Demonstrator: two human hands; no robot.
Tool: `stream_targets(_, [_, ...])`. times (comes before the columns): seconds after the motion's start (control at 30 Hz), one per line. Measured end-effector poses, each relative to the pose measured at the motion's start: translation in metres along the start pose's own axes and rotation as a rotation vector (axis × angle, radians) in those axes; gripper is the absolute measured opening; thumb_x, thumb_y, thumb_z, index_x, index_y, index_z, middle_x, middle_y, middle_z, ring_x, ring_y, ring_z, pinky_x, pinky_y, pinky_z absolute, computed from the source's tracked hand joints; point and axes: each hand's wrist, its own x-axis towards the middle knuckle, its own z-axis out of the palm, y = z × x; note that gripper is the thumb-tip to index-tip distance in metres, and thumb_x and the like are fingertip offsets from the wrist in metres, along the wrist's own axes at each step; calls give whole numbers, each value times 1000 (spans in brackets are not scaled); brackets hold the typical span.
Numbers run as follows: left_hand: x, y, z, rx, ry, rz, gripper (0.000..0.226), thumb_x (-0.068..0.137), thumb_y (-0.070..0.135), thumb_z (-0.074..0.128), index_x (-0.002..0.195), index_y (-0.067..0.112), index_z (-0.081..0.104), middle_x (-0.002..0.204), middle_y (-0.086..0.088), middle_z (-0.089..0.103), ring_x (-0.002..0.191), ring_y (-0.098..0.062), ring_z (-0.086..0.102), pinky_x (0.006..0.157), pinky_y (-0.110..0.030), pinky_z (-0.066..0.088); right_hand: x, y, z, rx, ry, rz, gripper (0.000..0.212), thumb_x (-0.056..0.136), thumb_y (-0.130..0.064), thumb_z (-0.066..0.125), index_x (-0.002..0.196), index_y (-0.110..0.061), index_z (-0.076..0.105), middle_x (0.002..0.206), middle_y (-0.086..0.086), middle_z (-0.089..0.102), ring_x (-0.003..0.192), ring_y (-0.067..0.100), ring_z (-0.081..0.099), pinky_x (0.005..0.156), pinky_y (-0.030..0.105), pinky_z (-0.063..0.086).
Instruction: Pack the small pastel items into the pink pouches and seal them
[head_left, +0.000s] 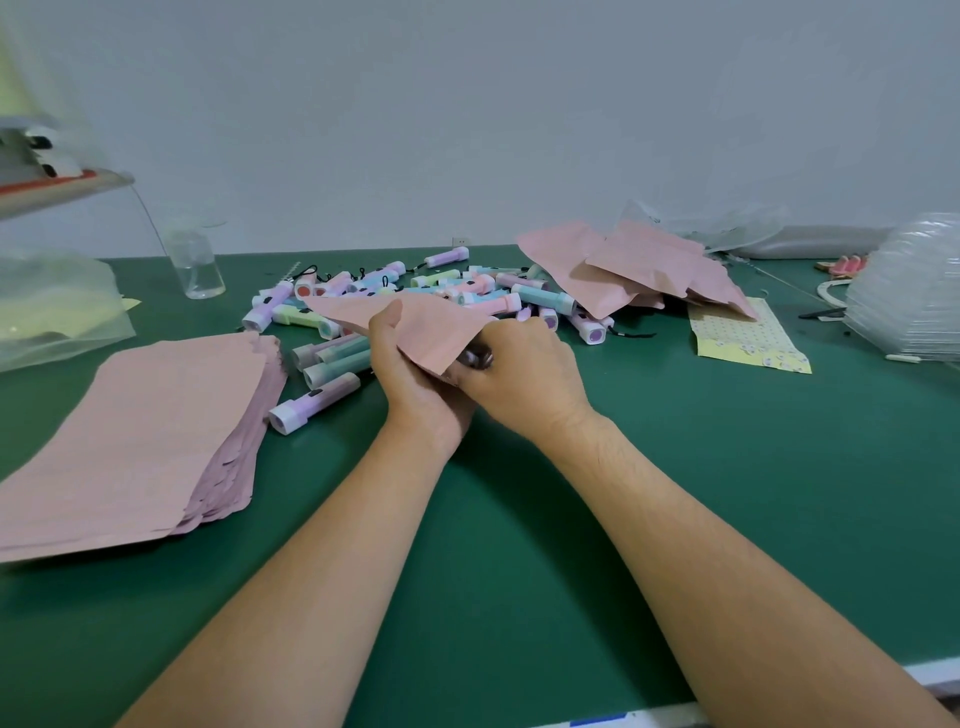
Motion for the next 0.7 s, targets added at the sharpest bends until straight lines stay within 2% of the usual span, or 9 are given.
stream_targets(0.1, [0,-2,1,21,34,5,40,90,51,59,94,13,69,69,-6,63,63,-23,62,67,-31,52,1,-4,2,25,22,69,26,85,-40,67,69,-26,50,70,-5,59,73,25,55,58,32,40])
stream_targets(0.17, [0,-3,0,30,33,7,39,90,51,59,94,14,69,71,-5,66,61,-22,64,63,-29,54,0,-7,2,-6,49,63,15,86,-38,65,79,-26,59,77,-2,65,74,26,59,59,32,44])
stream_targets(0.27, [1,-5,-1,45,-1,3,40,91,52,58,84,15,71,72,-4,69,61,-22,68,58,-27,56,0,-7,3,-67,107,49,24,84,-40,66,72,-25,52,68,-7,59,67,23,55,54,31,40])
stream_targets(0.37, [0,-7,-1,52,-47,2,39,91,51,57,88,15,69,73,-4,68,62,-20,68,59,-27,56,0,-5,2,-132,157,59,40,84,-45,67,63,-25,40,59,-12,41,64,20,45,48,27,25])
stream_targets(0.43, [-1,-9,1,50,-82,9,38,93,49,56,92,13,68,75,-4,69,63,-19,68,60,-27,57,0,-3,1,-135,173,81,30,84,-41,68,69,-24,48,61,-13,34,67,22,45,49,27,22])
stream_targets(0.53, [-1,-12,2,38,-112,7,39,94,46,55,97,10,69,77,-6,71,63,-20,68,61,-28,57,1,-1,0,-159,175,115,19,86,-37,69,80,-21,61,64,-12,29,72,25,52,55,31,29])
stream_targets(0.6, [-2,-12,3,15,-109,-3,38,93,45,58,95,10,71,79,-7,72,62,-21,68,61,-28,58,1,0,1,-149,165,109,20,88,-38,67,81,-21,59,65,-13,28,73,26,53,59,32,33])
stream_targets(0.7, [0,-6,0,-18,-78,-4,36,92,48,59,92,14,70,80,-5,69,64,-23,68,63,-29,58,-1,0,1,-19,109,31,26,92,-43,59,77,-22,60,61,-12,44,67,22,52,55,32,33])
